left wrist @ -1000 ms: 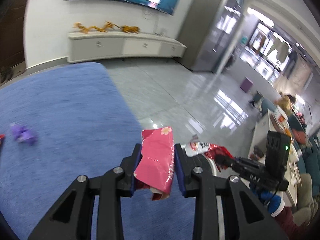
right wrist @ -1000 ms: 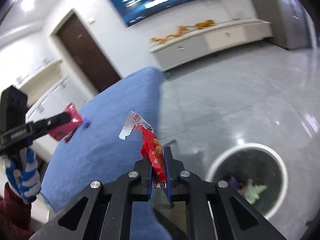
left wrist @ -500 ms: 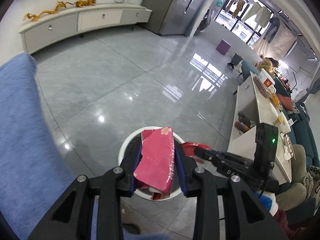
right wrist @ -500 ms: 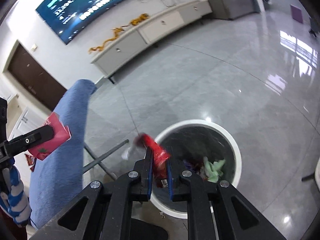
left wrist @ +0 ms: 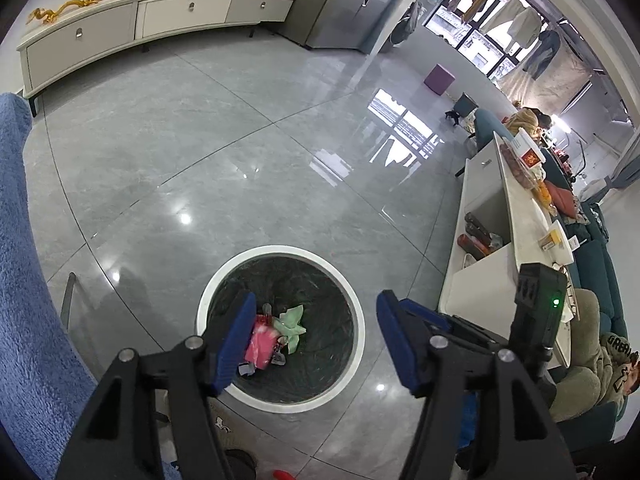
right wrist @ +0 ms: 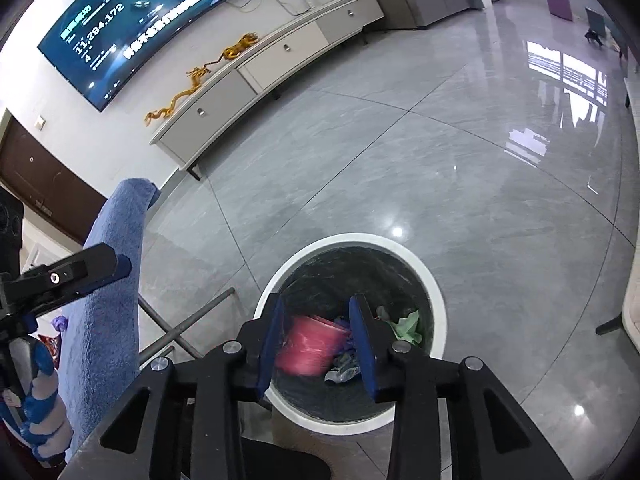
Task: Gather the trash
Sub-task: 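Move both open tools back toward the last two wrappers on the rug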
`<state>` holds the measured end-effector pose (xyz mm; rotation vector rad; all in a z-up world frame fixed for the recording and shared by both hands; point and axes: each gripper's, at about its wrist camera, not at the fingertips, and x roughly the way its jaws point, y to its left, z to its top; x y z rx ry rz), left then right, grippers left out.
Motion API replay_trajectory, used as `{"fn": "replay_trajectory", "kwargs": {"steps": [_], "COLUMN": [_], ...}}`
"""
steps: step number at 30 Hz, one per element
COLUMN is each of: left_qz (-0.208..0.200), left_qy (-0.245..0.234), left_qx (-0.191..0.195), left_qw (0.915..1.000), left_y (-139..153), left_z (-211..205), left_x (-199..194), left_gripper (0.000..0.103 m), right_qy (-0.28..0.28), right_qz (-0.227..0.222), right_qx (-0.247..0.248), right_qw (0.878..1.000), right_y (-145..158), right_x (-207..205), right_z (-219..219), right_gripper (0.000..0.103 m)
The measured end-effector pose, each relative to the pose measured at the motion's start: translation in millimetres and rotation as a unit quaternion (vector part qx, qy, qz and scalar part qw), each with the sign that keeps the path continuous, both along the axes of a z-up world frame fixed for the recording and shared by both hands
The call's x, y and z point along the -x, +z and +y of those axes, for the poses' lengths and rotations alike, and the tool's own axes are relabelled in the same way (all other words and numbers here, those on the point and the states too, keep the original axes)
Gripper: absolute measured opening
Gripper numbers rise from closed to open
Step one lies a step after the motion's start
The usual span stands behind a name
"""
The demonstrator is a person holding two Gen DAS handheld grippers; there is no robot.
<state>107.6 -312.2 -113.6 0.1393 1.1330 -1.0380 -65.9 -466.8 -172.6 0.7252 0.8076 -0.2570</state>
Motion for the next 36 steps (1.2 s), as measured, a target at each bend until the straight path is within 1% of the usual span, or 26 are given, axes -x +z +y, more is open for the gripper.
{"fn": "replay_trajectory", "kwargs": {"steps": [4,9,11,14,17,21,25,28,30,32,35,36], "left_qz": [-0.007,-0.028,-0.042,-0.066,-0.101,-0.144,-0.182,-0.212,-0.223,-0.235,-0.241,-0.242], "left_qy": [0.007,0.023,0.039,0.062,0.096,0.150,0.204,0.244,0.264,0.287,0.313,0.318], "left_qx": [0.001,0.001,-0.003,-0.009,-0.016,-0.027,-0.040,-0.047,-0.049,-0.050,-0.046,-0.044], "left_qw": [1.0000,0.9993,0.9983,0.9959,0.9901,0.9777,0.9611,0.9451,0.9371,0.9274,0.9174,0.9154], "left_y": [3.6,13.5,19.0,27.2,40.5,57.0,71.3,83.2,88.3,93.7,97.8,98.4], "left_z": [12.4,30.7,46.0,69.3,96.9,139.6,186.0,224.0,244.1,268.4,298.0,307.5], "left_x": [-1.4,-1.4,-3.1,-3.8,-3.6,-2.8,-2.8,0.5,0.9,3.8,6.7,5.7], "left_gripper": [0.061,0.061,0.061,0.061,0.061,0.061,0.062,0.062,0.062,0.062,0.064,0.064], "right_qy": [-0.005,0.003,0.010,0.025,0.045,0.075,0.107,0.133,0.148,0.165,0.188,0.194], "right_qz": [-0.003,-0.011,-0.018,-0.031,-0.048,-0.070,-0.086,-0.095,-0.097,-0.100,-0.102,-0.103], "right_qx": [0.006,0.015,0.018,0.023,0.030,0.042,0.056,0.069,0.076,0.083,0.092,0.094], "right_qw": [1.000,1.000,1.000,0.999,0.997,0.994,0.989,0.984,0.981,0.978,0.973,0.971], "right_y": [7.4,20.9,29.0,42.6,60.2,84.0,102.6,115.4,122.5,129.7,136.3,137.8], "right_x": [4.6,3.1,0.8,-3.7,-10.5,-21.3,-31.2,-39.9,-46.4,-54.7,-63.3,-64.8], "right_z": [-0.3,6.4,12.5,25.4,42.8,70.8,100.8,125.9,140.4,156.9,178.4,185.0], "right_gripper": [0.036,0.044,0.045,0.050,0.052,0.053,0.058,0.060,0.061,0.061,0.062,0.062]}}
